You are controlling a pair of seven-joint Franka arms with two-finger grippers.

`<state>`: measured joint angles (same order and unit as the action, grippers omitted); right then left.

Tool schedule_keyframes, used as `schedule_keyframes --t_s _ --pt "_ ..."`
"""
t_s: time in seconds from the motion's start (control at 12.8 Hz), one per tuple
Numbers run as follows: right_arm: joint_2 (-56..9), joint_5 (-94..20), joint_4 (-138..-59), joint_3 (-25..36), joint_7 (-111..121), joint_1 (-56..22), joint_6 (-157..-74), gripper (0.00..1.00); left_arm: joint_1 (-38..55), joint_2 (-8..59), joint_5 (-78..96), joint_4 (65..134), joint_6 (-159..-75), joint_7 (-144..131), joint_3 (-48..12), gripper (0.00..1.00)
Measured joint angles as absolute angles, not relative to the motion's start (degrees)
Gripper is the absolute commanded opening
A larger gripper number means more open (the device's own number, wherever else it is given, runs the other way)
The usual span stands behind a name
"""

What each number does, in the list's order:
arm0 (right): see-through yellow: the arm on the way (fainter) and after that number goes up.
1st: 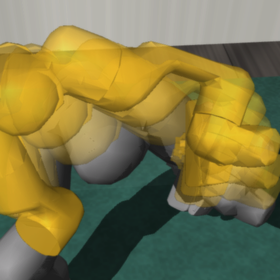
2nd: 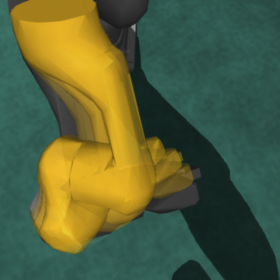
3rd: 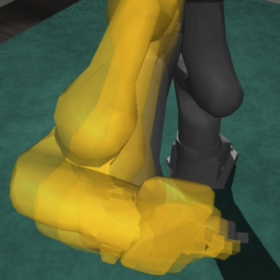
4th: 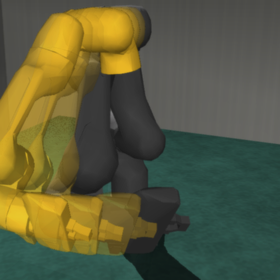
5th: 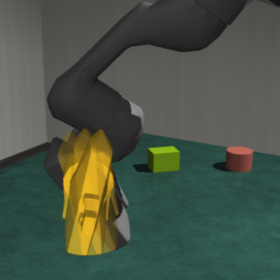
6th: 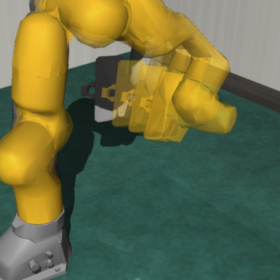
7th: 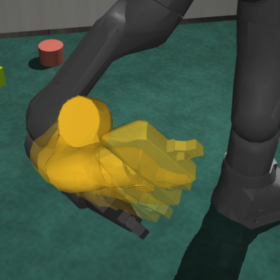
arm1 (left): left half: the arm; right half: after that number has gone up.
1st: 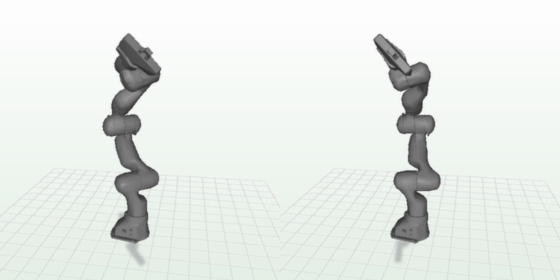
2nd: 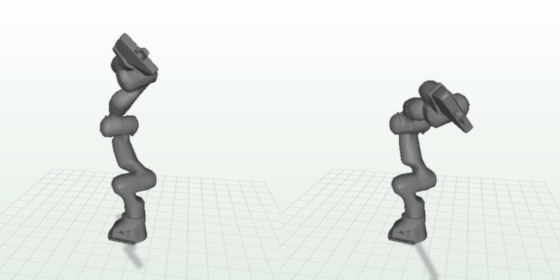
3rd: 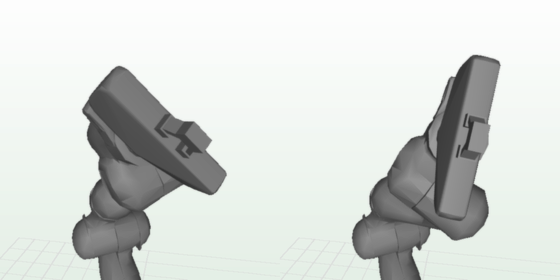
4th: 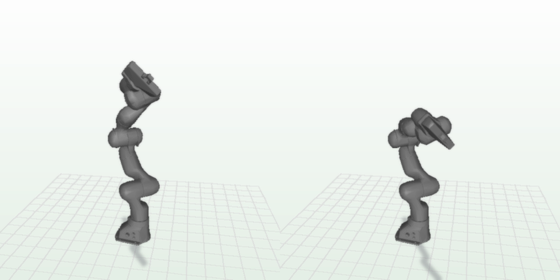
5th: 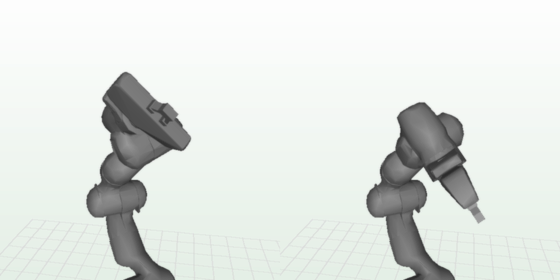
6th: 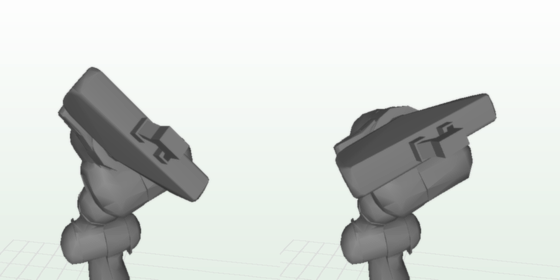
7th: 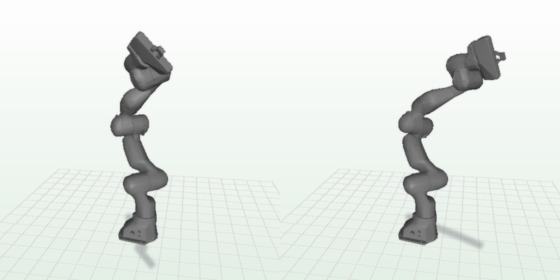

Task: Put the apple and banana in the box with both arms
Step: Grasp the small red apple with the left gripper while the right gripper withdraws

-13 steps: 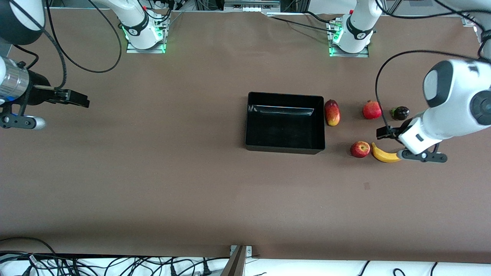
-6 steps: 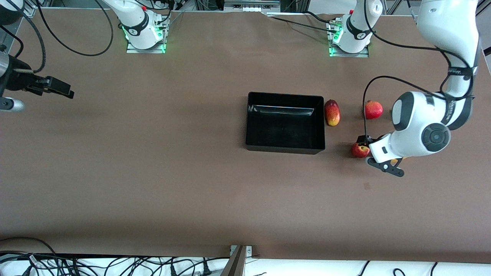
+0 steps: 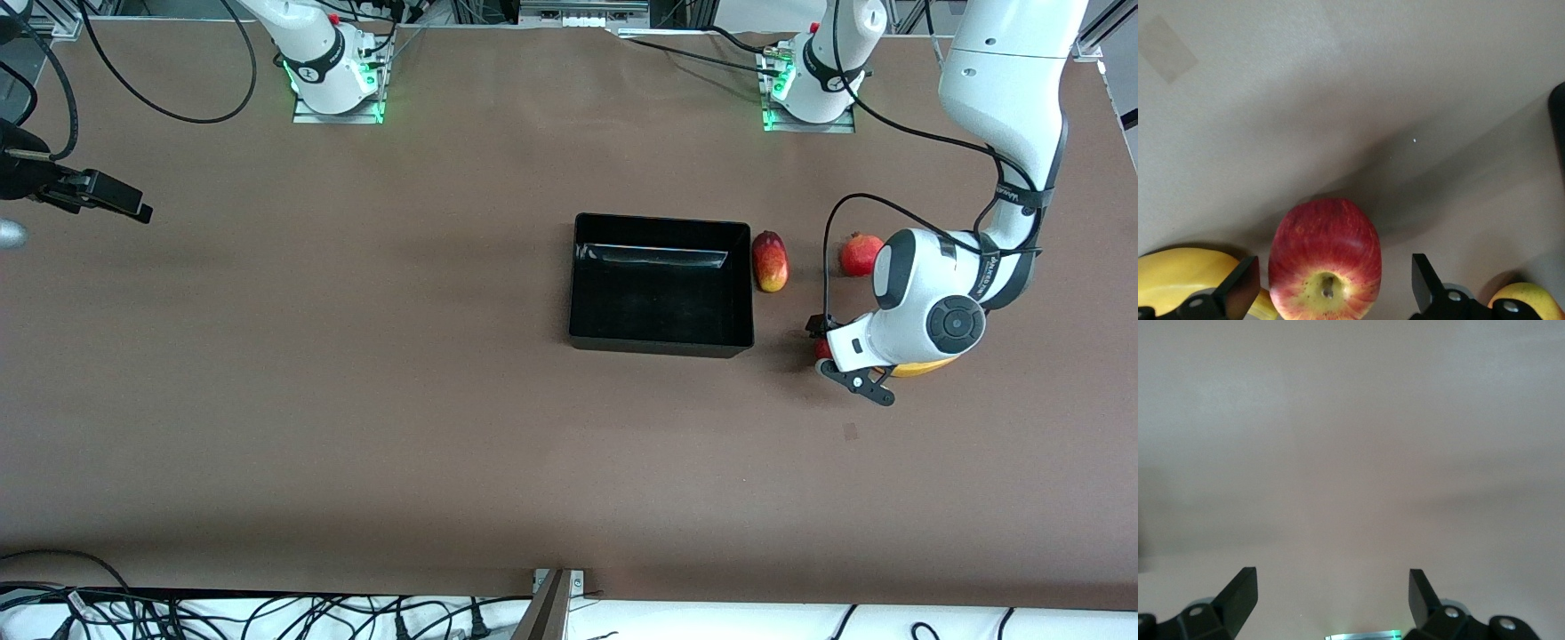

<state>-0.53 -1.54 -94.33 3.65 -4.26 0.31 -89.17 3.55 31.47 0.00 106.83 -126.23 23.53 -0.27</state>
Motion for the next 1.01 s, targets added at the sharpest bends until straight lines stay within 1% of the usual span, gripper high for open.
schedule_keyframes --t_s 0.08,0.16,0.23,0.31,0.39,0.7,0.86,1.01 --pt "-0.53 -1.54 -94.3 3.53 -4.27 0.31 -89.35 1.0 3.55 31.47 0.0 107.0 -126.3 23.85 -0.23 0.87" --pt "-0.53 -1.55 -94.29 3.31 -4.32 0.31 -89.45 1.0 3.55 31.47 0.0 107.28 -126.64 23.95 -0.18 0.55" --pt "-0.53 -1.55 -94.27 3.09 -4.37 0.31 -89.58 1.0 3.54 31.49 0.0 107.84 -127.22 23.99 -0.16 0.31" --pt "-0.53 -1.55 -94.25 2.95 -4.39 0.31 -89.61 1.0 3.54 31.5 0.0 108.4 -127.68 24.02 -0.16 0.03" --pt "-0.53 -1.55 -94.24 2.91 -4.39 0.31 -89.61 1.0 3.54 31.49 -0.02 108.63 -128.01 24.04 -0.12 0.0" --pt "-0.66 -1.55 -94.24 2.91 -4.39 0.41 -89.81 1.0 3.79 30.21 -0.02 107.88 -128.72 24.09 -0.27 0.0" --pt "-0.98 -1.55 -94.17 2.91 -4.36 0.47 -90.15 1.0 5.45 26.2 -0.02 107.24 -126.47 23.98 -0.72 0.0" --pt "-1.33 -1.55 -94.09 2.9 -4.35 0.49 -90.82 1.0 10.07 20.65 0.37 107.17 -123.34 20.5 -1.38 0.0"
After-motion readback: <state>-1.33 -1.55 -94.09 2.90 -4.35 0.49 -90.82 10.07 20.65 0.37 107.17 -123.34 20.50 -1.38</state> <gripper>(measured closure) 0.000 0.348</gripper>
